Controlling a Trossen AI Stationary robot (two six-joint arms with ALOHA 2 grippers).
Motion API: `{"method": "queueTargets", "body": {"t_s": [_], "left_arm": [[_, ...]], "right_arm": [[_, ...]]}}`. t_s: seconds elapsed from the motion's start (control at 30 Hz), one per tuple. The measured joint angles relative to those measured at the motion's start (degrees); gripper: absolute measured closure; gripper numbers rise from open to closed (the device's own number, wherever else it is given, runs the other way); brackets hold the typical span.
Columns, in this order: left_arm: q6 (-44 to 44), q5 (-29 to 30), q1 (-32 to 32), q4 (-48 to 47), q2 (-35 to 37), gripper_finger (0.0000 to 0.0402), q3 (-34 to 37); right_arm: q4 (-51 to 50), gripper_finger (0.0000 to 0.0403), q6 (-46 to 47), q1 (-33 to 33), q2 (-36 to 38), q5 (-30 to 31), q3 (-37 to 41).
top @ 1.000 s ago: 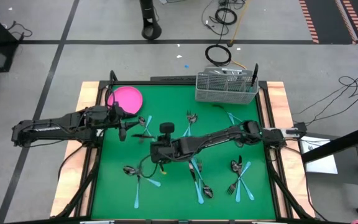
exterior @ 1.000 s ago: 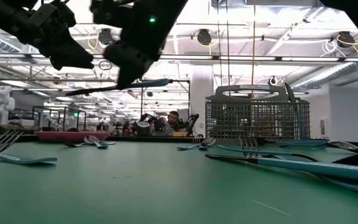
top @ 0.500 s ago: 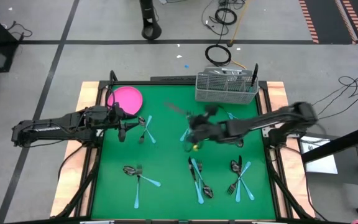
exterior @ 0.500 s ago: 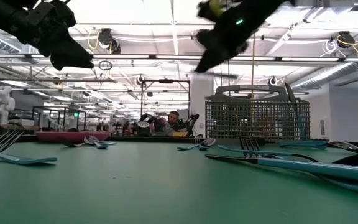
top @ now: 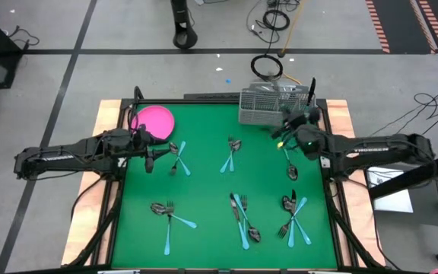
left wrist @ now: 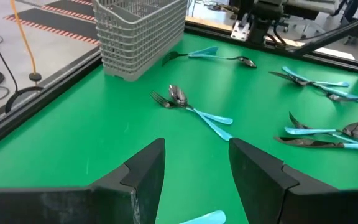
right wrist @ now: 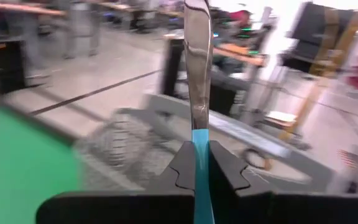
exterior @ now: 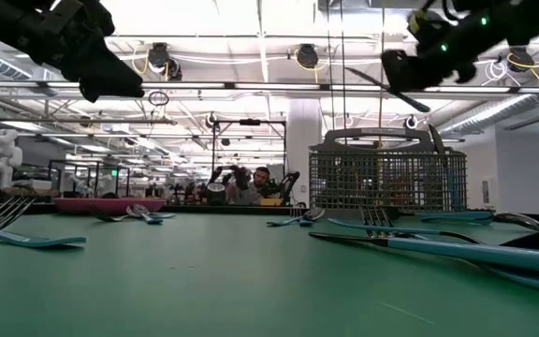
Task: Sort silverware
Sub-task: Put the blue table knife into the gray silverware basket
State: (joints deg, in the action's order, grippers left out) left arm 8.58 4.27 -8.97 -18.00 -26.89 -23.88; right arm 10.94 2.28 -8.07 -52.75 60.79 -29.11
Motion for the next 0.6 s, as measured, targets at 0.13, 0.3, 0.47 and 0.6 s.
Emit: {"method": "queueTargets", "body": {"t_s": [0.13,0.3,0.47,0.6], "left_arm": [[0.00,0.02,0.00,-0.78,-0.02,0.0221,0.00],[-0.05,0.02,-0.02,-0.89,-0.02,0.0221,0.00],[-0.04,0.02,0.00,-0.89,-0.02,0.0221,0.00],[-0.04,0.04,0.00,-0.89,-0.02,0.0221,0.00]], "right_arm": [[8.95,0.0403,-5.52,-5.15,3.67,2.42,5.33],[23.06,0.0403,-12.56,-10.96,4.37,1.43,11.10],[28.52,0.0403,-13.77,-17.00,4.35,-5.56,14.08],[28.70,0.0403,-13.59,-22.04,3.29,-6.55,15.27]]}}
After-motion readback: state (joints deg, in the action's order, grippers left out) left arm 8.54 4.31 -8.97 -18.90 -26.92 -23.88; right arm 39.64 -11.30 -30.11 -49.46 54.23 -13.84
